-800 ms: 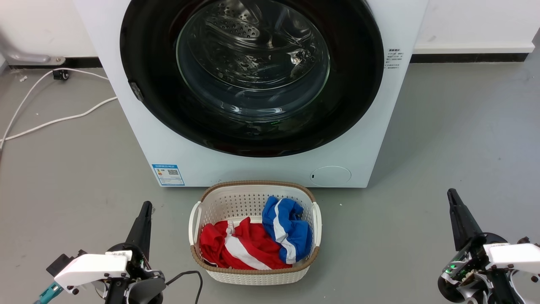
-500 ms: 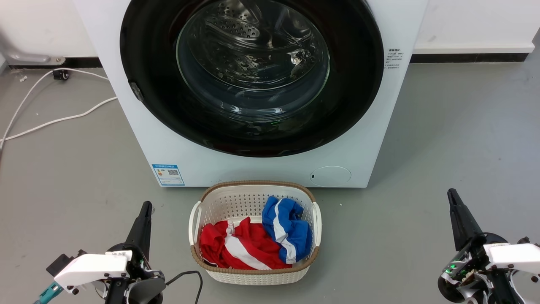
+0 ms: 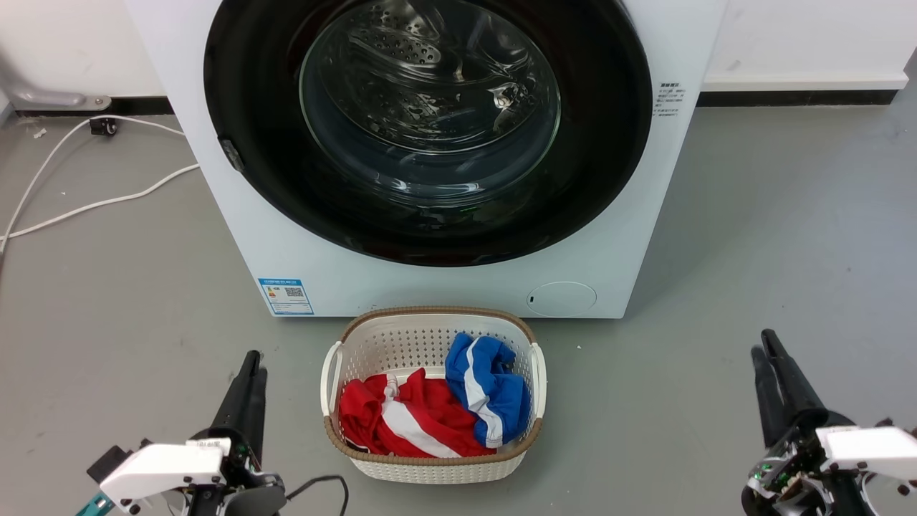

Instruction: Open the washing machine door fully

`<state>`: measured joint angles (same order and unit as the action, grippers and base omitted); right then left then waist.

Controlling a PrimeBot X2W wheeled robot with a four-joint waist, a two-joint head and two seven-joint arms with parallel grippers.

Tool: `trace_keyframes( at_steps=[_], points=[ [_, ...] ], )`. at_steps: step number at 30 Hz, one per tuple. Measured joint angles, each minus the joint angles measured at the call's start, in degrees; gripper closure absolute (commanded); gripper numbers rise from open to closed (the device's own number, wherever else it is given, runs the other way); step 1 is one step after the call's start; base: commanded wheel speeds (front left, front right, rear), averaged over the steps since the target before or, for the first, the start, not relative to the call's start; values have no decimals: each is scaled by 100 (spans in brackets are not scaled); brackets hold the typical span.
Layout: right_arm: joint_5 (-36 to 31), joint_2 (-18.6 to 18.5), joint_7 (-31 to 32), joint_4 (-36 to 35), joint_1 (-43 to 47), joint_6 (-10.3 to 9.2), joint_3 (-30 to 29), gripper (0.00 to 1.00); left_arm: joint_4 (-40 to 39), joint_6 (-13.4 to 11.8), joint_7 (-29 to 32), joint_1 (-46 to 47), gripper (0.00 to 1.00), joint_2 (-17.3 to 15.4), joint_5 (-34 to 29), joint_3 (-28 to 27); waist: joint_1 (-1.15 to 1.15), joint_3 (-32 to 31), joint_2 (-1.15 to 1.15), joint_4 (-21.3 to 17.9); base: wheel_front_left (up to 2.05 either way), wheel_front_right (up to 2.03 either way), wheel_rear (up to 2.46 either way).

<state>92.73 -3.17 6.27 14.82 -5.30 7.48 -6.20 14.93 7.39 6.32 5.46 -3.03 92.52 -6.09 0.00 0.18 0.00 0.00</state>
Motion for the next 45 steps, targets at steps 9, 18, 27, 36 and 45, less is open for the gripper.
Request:
trace_keyframes(
  at_steps=[9, 18, 27, 36, 45],
  points=[
    [-188, 11, -231, -105, 151, -8, 127, 0, -138, -5, -212, -87, 0, 2, -121, 236, 0, 5, 0, 3, 0, 0, 0],
    [-1090, -1, -468, -324, 223, -8, 196, 0, -408, -7, -461, -82, 0, -108, -805, 434, 0, -1, 0, 14, 0, 0, 0],
    [-2435, -14, -678, -573, 323, -8, 265, 0, -560, -7, -669, -82, 0, -233, -1824, 578, 0, -8, 0, 17, 0, 0, 0],
    [-3767, -21, -840, -692, 424, -8, 337, 0, -651, -7, -870, -82, 0, -323, -3137, 691, 0, -2, 0, 23, 0, 0, 0],
    [-4681, -14, -937, -773, 464, -7, 364, 0, -667, -5, -1042, -78, 0, -378, -4176, 787, 0, 8, 0, 24, 0, 0, 0]
  ],
)
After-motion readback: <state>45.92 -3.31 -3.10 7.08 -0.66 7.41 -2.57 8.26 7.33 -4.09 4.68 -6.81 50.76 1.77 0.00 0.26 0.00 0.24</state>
